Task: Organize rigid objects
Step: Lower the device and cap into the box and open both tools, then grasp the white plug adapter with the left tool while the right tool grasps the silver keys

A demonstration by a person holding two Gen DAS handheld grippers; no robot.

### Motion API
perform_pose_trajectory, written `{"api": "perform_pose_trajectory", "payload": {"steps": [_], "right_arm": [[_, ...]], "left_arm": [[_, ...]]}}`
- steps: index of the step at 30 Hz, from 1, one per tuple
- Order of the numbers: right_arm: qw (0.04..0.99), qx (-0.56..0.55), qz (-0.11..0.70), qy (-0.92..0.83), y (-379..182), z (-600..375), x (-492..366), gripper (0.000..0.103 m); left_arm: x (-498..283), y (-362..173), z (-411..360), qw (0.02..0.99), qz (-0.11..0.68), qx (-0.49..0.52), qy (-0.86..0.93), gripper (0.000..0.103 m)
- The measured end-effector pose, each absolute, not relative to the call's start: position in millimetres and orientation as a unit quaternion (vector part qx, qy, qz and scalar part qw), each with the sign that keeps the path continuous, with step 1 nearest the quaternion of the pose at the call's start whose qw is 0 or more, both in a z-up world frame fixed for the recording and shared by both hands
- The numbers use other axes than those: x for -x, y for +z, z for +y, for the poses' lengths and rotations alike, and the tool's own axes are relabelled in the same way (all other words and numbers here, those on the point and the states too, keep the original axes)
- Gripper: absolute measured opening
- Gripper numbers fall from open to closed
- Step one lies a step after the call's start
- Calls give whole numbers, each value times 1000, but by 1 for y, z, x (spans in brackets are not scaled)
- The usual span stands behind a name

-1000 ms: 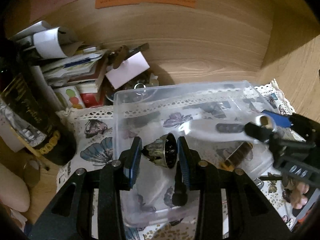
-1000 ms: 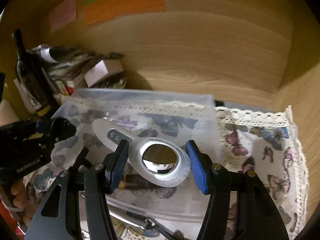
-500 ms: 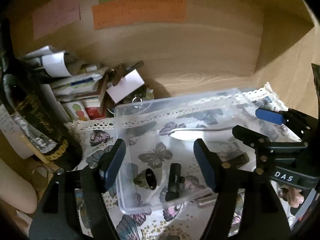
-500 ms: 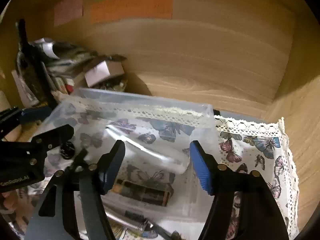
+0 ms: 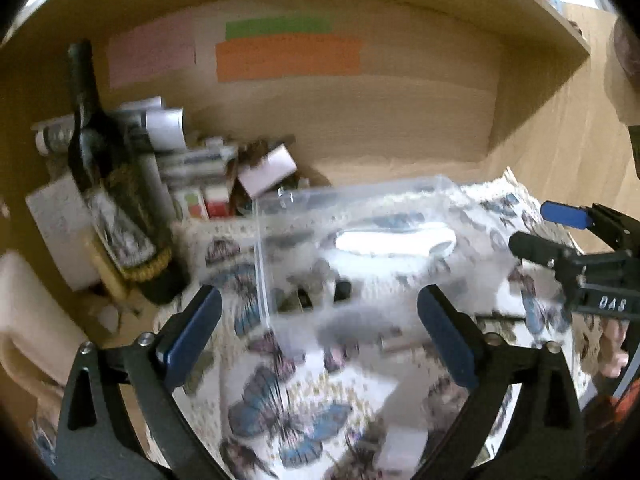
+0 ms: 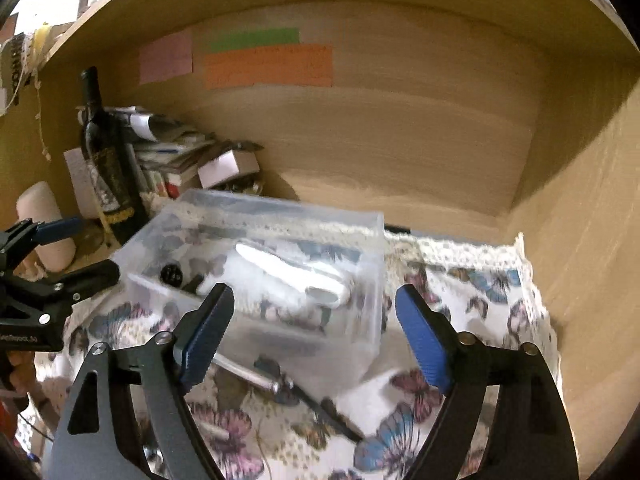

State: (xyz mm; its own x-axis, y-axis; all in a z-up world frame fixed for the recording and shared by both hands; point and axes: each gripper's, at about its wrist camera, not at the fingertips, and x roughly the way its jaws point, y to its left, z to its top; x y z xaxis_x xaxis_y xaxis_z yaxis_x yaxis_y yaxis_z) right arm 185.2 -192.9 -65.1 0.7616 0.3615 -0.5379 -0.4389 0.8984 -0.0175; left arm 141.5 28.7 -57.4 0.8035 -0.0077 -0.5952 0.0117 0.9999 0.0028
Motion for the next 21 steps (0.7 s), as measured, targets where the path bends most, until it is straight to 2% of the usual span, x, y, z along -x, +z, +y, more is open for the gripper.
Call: {"api": "perform_pose_trajectory", "payload": {"steps": [13,15,16,21], "right_arm": [[903,64,345,248,-122,-197,-148,81],[899,65,349,257,-127,-190,-143,81],[896,65,352,262,-129,-185,-140,81],[886,62,370,273,-140,-165,-137,81]], "left_arm": [[-97,-115,12,927,371,6,-52,97],[-96,-123,8,921,385,-1,-59,84],[-98,-127,7,917,394,-3,-65,81],[-101,-141,5,903,421,4,-87,46]]}}
